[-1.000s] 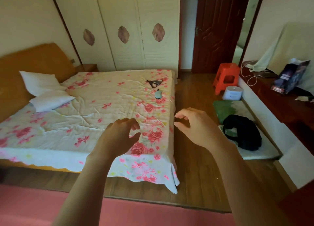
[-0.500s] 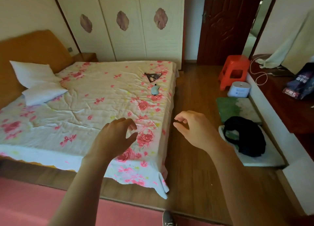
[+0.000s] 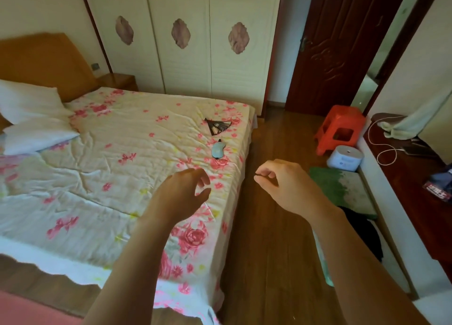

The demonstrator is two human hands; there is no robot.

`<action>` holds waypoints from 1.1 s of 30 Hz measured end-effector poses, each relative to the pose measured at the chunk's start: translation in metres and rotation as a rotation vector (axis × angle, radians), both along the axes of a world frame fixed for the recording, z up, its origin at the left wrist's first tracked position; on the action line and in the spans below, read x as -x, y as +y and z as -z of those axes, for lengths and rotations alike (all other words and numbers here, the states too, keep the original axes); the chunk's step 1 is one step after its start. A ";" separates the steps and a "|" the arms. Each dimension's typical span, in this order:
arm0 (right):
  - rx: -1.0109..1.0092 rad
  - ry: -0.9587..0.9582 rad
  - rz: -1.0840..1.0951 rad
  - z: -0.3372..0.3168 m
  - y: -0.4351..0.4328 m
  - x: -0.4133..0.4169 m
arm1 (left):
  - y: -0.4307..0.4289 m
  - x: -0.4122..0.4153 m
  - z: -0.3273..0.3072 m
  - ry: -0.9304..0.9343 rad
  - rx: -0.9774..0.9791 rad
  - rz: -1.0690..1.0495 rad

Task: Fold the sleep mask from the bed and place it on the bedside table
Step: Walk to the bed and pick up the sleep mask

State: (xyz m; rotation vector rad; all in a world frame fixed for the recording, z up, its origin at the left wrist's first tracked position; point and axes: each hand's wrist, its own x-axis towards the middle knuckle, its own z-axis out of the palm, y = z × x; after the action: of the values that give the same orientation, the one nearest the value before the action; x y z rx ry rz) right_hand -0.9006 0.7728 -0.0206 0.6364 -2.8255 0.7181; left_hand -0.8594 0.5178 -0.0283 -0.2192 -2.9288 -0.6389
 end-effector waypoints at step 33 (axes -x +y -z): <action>-0.013 -0.163 -0.251 0.071 0.119 0.515 | 0.146 0.446 0.042 -0.169 -0.010 -0.337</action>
State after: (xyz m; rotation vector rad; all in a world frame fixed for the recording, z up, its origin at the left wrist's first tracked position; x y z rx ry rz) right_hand -1.4160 0.8915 -0.0913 0.9908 -2.9297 0.8274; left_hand -1.3054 0.6634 -0.0706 0.3393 -3.0126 -0.6449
